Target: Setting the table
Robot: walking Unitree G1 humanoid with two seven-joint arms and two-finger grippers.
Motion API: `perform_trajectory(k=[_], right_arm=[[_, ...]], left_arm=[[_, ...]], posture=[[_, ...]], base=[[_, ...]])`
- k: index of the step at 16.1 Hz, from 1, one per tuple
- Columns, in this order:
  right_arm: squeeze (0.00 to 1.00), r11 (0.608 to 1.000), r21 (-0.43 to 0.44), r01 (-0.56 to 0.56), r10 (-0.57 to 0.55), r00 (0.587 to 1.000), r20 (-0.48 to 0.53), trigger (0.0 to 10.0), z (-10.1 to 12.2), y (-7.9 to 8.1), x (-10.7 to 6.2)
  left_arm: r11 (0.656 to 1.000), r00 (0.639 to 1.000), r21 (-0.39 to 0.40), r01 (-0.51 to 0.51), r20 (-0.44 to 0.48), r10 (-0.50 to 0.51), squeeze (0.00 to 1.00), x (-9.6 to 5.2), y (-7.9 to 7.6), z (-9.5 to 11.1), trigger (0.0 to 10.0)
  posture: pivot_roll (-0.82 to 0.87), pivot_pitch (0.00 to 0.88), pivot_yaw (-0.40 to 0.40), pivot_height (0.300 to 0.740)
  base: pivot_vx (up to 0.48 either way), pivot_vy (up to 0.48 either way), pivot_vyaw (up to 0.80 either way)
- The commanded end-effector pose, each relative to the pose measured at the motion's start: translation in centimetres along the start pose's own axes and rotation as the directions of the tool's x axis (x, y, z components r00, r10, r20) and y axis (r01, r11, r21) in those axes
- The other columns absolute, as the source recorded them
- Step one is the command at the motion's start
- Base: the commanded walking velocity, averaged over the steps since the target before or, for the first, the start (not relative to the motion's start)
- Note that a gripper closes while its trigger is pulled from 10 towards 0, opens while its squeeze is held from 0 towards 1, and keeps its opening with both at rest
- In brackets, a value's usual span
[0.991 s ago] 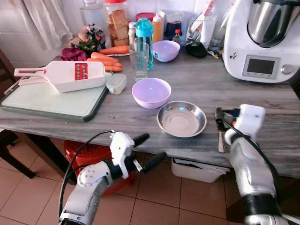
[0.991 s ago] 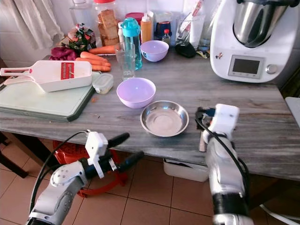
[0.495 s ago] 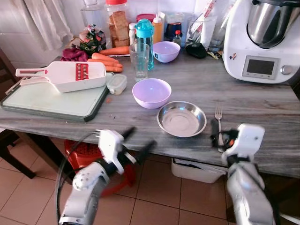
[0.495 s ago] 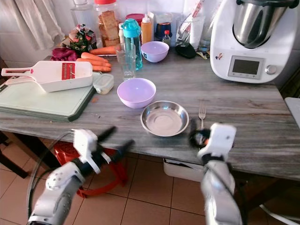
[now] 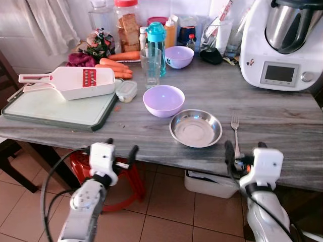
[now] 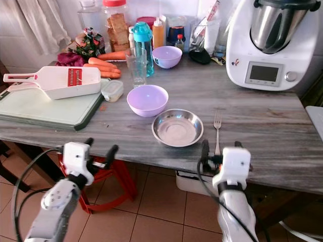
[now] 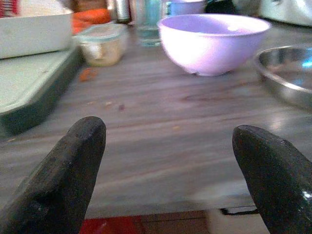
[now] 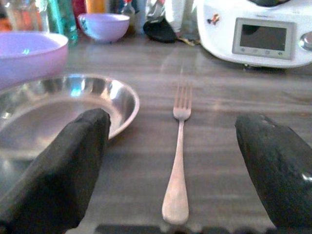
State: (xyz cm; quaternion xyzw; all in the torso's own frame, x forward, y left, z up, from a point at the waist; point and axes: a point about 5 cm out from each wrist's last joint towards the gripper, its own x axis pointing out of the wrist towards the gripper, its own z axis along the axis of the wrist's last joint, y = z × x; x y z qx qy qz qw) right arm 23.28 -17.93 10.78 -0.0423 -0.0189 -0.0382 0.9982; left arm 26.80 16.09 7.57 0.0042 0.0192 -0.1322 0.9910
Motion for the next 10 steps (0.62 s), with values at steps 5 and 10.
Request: perform_trajectory(k=[5, 10], right_arm=[[0.0, 0.999, -0.022, -0.024, 0.024, 1.0, -0.017, 10.0, -0.2, 0.8, -0.9], [0.0, 1.0, 0.012, 0.009, -0.009, 1.0, -0.023, 10.0, -0.1, 0.2, -0.3]], left_arm=[[0.995, 0.993, 0.022, -0.093, -0.067, 0.094, 0.0, -0.6, 1.2, -0.9, 10.0], [0.997, 0.996, 0.041, -0.068, -0.055, 0.071, 0.0, 0.1, 0.8, -0.5, 10.0]], posture=[[-0.04, 0.0, 0.037, 0.74], [-0.05, 0.0, 0.043, 0.74]], base=[[0.0, 0.0, 0.0], [0.0, 0.0, -0.32]])
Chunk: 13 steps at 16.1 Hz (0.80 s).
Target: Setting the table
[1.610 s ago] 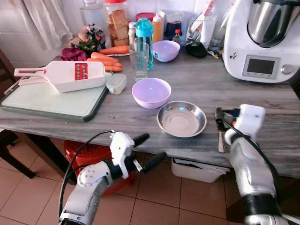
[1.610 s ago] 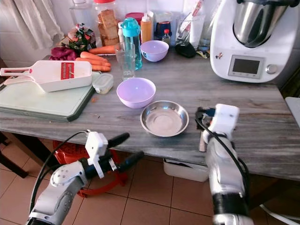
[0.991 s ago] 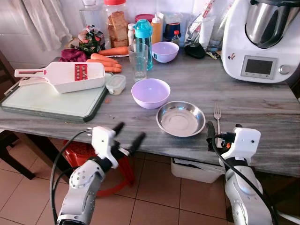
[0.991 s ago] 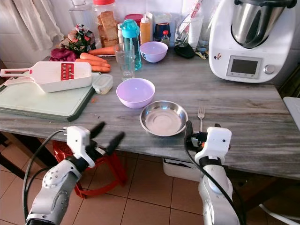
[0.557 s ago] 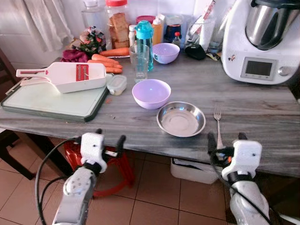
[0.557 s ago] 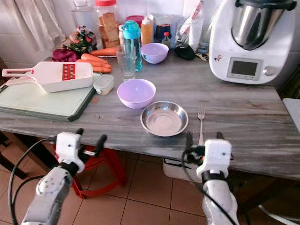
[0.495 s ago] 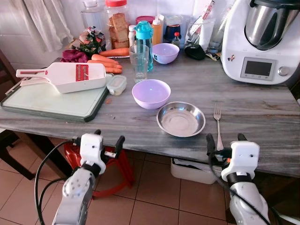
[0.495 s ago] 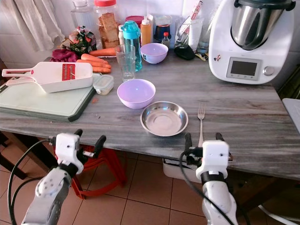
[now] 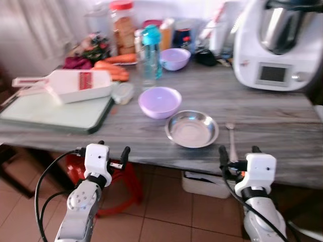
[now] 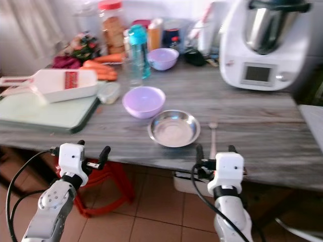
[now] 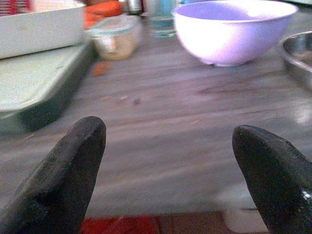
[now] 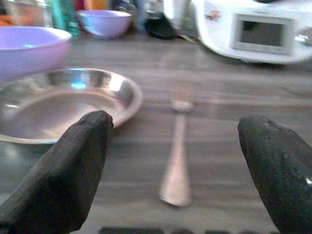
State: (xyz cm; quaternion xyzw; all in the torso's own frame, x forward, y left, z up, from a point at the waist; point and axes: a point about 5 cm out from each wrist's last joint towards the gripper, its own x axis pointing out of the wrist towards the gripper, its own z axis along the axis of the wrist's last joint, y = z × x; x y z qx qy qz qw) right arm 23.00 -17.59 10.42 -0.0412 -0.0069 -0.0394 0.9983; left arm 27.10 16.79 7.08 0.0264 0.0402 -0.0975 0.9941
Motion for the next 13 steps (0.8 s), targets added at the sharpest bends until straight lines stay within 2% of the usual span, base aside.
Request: perform_trajectory(k=[1, 4, 7, 8, 9, 10, 13], right_arm=[[0.0, 1.0, 0.003, 0.008, -0.008, 1.0, 0.006, 10.0, 0.2, -0.3, 0.2], [0.0, 1.0, -0.016, 0.017, -0.016, 0.998, 0.056, 10.0, 1.0, -0.2, 0.6], [0.0, 0.998, -0.047, 0.028, -0.026, 0.999, 0.044, 10.0, 1.0, -0.2, 0.8], [0.0, 0.999, -0.049, -0.001, 0.004, 0.998, 0.062, 10.0, 1.0, 0.0, 0.8], [0.0, 1.0, -0.017, 0.025, -0.025, 0.999, 0.048, 10.0, 0.8, -0.2, 0.7], [0.0, 0.998, -0.04, 0.039, -0.037, 0.997, 0.067, 10.0, 1.0, -0.3, 0.8], [0.0, 0.999, -0.038, -0.032, 0.035, 0.996, 0.087, 10.0, 1.4, -0.1, 1.0]], left_arm=[[1.0, 1.0, 0.007, 0.006, -0.006, -0.006, 0.0, 0.3, 0.0, 0.1, 10.0], [1.0, 1.0, 0.0, 0.005, 0.014, -0.005, 0.0, 0.7, -0.2, 0.6, 10.0], [1.0, 0.999, 0.005, -0.024, 0.024, 0.024, 0.0, 0.8, 0.1, 0.7, 10.0], [0.999, 0.999, 0.011, -0.037, 0.027, 0.037, 0.0, 0.7, 0.2, 0.7, 10.0], [0.999, 0.998, 0.013, -0.053, 0.024, 0.053, 0.0, 0.6, 0.3, 0.6, 10.0], [0.998, 0.998, 0.015, -0.054, 0.023, 0.054, 0.0, 0.6, 0.3, 0.5, 10.0], [0.998, 0.998, 0.027, -0.05, 0.026, 0.05, 0.0, 0.7, 0.4, 0.6, 10.0]], posture=[[-0.05, 0.0, 0.044, 0.74], [-0.04, 0.0, 0.032, 0.74], [-0.04, 0.0, 0.025, 0.74], [-0.04, 0.0, 0.025, 0.74], [-0.03, 0.0, 0.028, 0.74], [-0.03, 0.0, 0.028, 0.74], [-0.04, 0.0, 0.032, 0.74]], base=[[0.0, 0.0, -0.79], [0.0, 0.0, 0.0], [0.0, 0.0, 0.0], [0.0, 0.0, 0.0], [-0.251, 0.0, 0.0], [-0.259, 0.0, 0.0], [-0.282, 0.0, 0.0]])
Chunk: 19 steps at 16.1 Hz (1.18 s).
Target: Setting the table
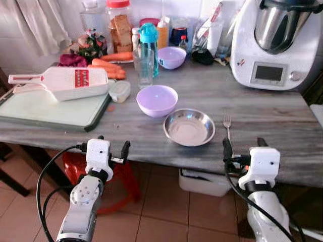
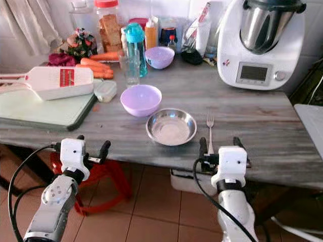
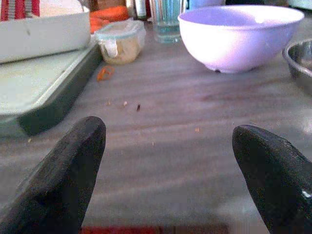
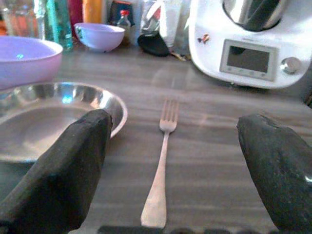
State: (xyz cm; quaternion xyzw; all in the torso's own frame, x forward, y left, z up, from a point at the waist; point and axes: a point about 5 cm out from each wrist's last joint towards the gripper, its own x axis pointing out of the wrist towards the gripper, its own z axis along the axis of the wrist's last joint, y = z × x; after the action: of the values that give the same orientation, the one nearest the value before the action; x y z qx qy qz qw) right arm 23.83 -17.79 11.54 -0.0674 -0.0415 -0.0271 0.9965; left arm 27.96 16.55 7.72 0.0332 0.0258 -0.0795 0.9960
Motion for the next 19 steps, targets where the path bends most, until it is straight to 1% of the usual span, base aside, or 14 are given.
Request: perform_trajectory(k=[1, 4, 6, 8, 9, 11, 12, 13, 14, 15, 16, 17, 18, 19], right_arm=[[0.0, 1.0, 0.006, -0.021, 0.021, 1.0, 0.012, 10.0, 0.4, 0.1, 0.2], [0.0, 0.999, -0.006, -0.038, 0.038, 0.999, 0.001, 10.0, 0.4, 0.0, 0.3], [0.0, 0.998, 0.046, -0.036, 0.037, 0.999, -0.026, 10.0, 0.0, 0.0, 0.3], [0.0, 0.997, 0.024, -0.072, 0.073, 0.997, -0.031, 10.0, -0.1, 0.6, 0.3], [0.0, 0.998, 0.036, -0.052, 0.053, 0.998, -0.039, 10.0, -0.2, 1.0, 0.3], [0.0, 0.995, 0.015, -0.098, 0.098, 0.995, 0.016, 10.0, 0.2, 1.7, 0.1], [0.0, 0.997, -0.006, -0.072, 0.073, 0.997, 0.032, 10.0, 0.4, 1.6, 0.1], [0.0, 0.995, -0.031, -0.096, 0.097, 0.994, 0.055, 10.0, 0.7, 1.6, 0.0], [0.0, 0.997, -0.026, -0.075, 0.076, 0.996, 0.053, 10.0, 0.7, 1.3, 0.1], [0.0, 0.997, 0.019, -0.075, 0.075, 0.997, 0.022, 10.0, 0.5, 1.4, 0.0], [0.0, 0.999, 0.048, 0.002, -0.002, 1.0, 0.007, 10.0, 0.2, 1.3, 0.1], [0.0, 0.998, 0.059, 0.02, -0.021, 1.0, 0.01, 10.0, 0.2, 1.4, 0.2], [0.0, 0.997, 0.058, 0.047, -0.049, 0.999, 0.021, 10.0, 0.3, 1.4, 0.2], [0.0, 0.996, 0.031, 0.081, -0.081, 0.997, 0.0, 10.0, -0.2, 1.2, -0.1]], left_arm=[[1.0, 1.0, 0.016, -0.017, 0.005, 0.017, 0.0, 0.1, 0.5, 0.1, 10.0], [1.0, 1.0, 0.021, -0.016, 0.013, 0.016, 0.0, 0.3, 0.6, 0.5, 10.0], [1.0, 1.0, 0.027, -0.013, 0.015, 0.013, 0.0, 0.4, 0.5, 0.6, 10.0], [1.0, 1.0, 0.031, -0.005, 0.014, 0.004, 0.0, 0.4, 0.4, 0.6, 10.0], [1.0, 1.0, 0.031, -0.002, 0.014, 0.002, 0.0, 0.4, 0.4, 0.7, 10.0], [0.999, 1.0, 0.032, 0.004, 0.014, -0.004, 0.0, 0.5, 0.4, 0.7, 10.0], [0.999, 1.0, 0.032, 0.012, 0.012, -0.013, 0.0, 0.5, 0.2, 0.7, 10.0], [0.999, 0.999, 0.036, 0.029, 0.012, -0.029, 0.0, 0.6, 0.0, 0.8, 10.0], [0.998, 0.999, 0.036, 0.045, 0.011, -0.046, 0.0, 0.7, -0.3, 0.8, 10.0], [0.998, 0.998, 0.036, 0.057, 0.014, -0.057, 0.0, 0.8, -0.4, 0.8, 10.0], [0.998, 0.999, 0.034, 0.051, 0.015, -0.051, 0.0, 0.6, -0.4, 0.7, 10.0], [0.998, 0.999, 0.036, 0.049, 0.022, -0.05, 0.0, 0.4, -0.3, 0.7, 10.0], [0.999, 0.999, 0.032, 0.044, 0.027, -0.045, 0.0, 0.1, -0.2, 0.5, 10.0], [0.999, 0.999, 0.028, 0.029, 0.028, -0.03, 0.0, -0.1, -0.1, 0.3, 10.0]], posture=[[-0.04, 0.0, 0.036, 0.74], [-0.04, 0.0, 0.044, 0.74], [-0.04, 0.0, 0.052, 0.74], [-0.04, 0.0, 0.056, 0.74], [-0.04, 0.0, 0.062, 0.74], [-0.04, 0.0, 0.073, 0.74], [-0.04, 0.0, 0.084, 0.74], [-0.05, 0.0, 0.087, 0.74], [-0.05, 0.0, 0.088, 0.74], [-0.05, 0.0, 0.083, 0.74], [-0.04, 0.0, 0.069, 0.74], [-0.03, 0.0, 0.058, 0.74], [-0.03, 0.0, 0.05, 0.74], [-0.03, 0.0, 0.046, 0.74]], base=[[-0.3, 0.0, 0.0], [-0.303, 0.0, 0.0], [-0.313, 0.0, 0.0], [-0.315, 0.0, 0.0], [-0.319, 0.0, 0.0], [-0.317, 0.0, 0.0], [-0.315, 0.0, 0.0], [-0.319, 0.0, 0.0], [-0.315, 0.0, 0.0], [-0.3, 0.0, 0.0], [-0.289, 0.0, 0.0], [-0.266, 0.0, 0.0], [0.0, 0.0, 0.0], [0.0, 0.0, 0.0]])
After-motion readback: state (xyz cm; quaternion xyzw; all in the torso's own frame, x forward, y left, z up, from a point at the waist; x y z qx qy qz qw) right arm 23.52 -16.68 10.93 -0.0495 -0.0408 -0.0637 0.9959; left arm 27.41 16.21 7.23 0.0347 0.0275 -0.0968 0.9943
